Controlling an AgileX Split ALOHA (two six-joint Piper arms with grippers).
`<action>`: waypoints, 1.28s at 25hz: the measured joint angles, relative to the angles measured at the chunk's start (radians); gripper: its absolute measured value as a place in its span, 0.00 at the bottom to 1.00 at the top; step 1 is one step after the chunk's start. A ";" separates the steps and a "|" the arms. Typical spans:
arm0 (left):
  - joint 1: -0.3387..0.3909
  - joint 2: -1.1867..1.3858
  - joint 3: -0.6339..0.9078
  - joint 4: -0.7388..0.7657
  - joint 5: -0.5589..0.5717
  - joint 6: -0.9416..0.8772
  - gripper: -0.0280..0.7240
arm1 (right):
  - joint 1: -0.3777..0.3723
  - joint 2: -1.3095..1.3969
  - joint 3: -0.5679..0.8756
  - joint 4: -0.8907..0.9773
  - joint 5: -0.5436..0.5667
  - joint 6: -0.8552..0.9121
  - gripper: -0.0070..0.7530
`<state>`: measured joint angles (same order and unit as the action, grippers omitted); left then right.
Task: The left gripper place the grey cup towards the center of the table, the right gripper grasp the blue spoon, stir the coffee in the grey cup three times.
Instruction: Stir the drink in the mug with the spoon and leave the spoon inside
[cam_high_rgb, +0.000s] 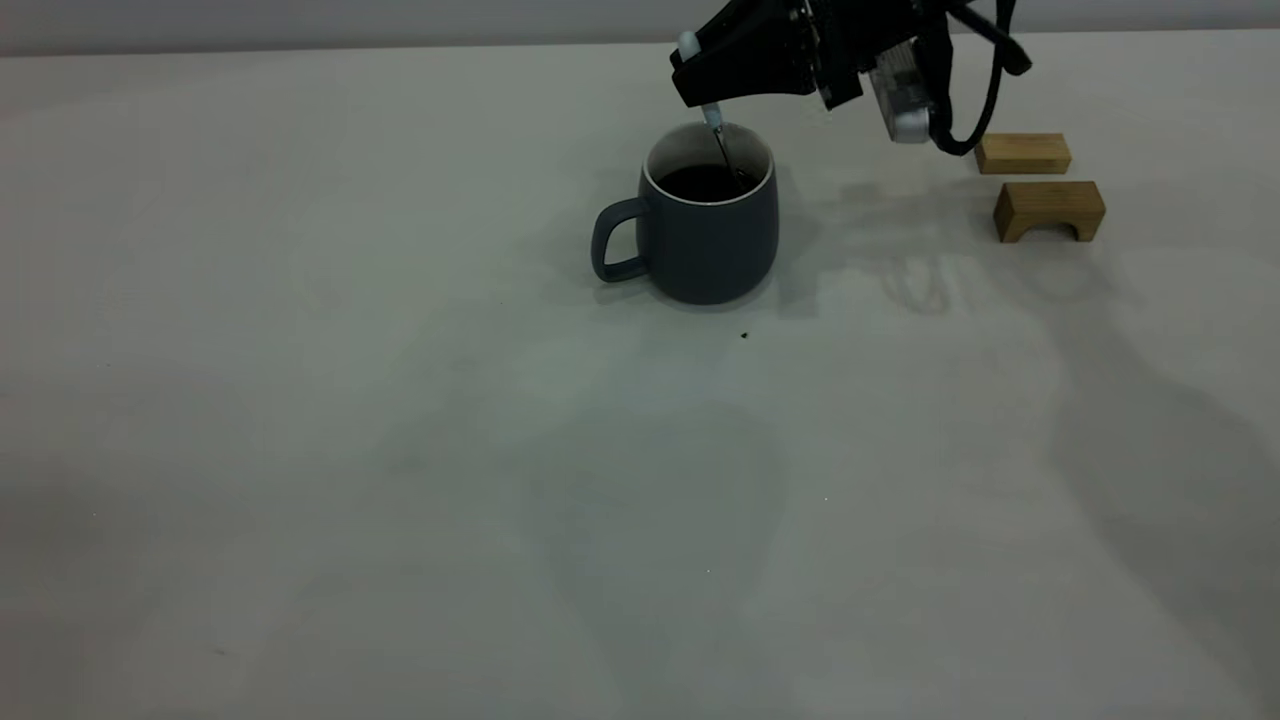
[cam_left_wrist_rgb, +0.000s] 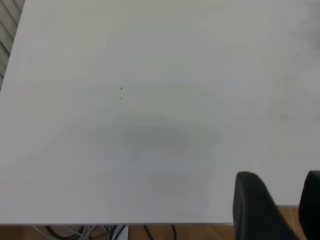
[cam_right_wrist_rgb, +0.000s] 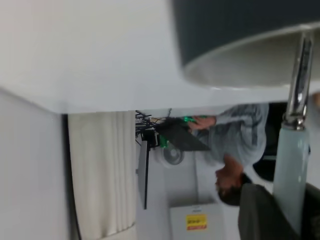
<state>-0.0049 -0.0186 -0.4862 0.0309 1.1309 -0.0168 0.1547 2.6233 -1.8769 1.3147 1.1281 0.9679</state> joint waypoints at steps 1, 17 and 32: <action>0.000 0.000 0.000 0.000 0.000 0.000 0.43 | 0.000 0.000 0.000 0.000 0.010 0.021 0.19; 0.000 0.000 0.000 0.000 0.000 0.001 0.43 | 0.025 0.027 -0.001 0.110 0.023 -0.311 0.19; 0.000 0.000 0.000 0.000 0.000 0.001 0.43 | 0.028 0.027 -0.001 0.025 0.035 -0.014 0.19</action>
<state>-0.0049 -0.0186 -0.4862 0.0309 1.1309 -0.0159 0.1827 2.6504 -1.8781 1.3400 1.1629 0.9539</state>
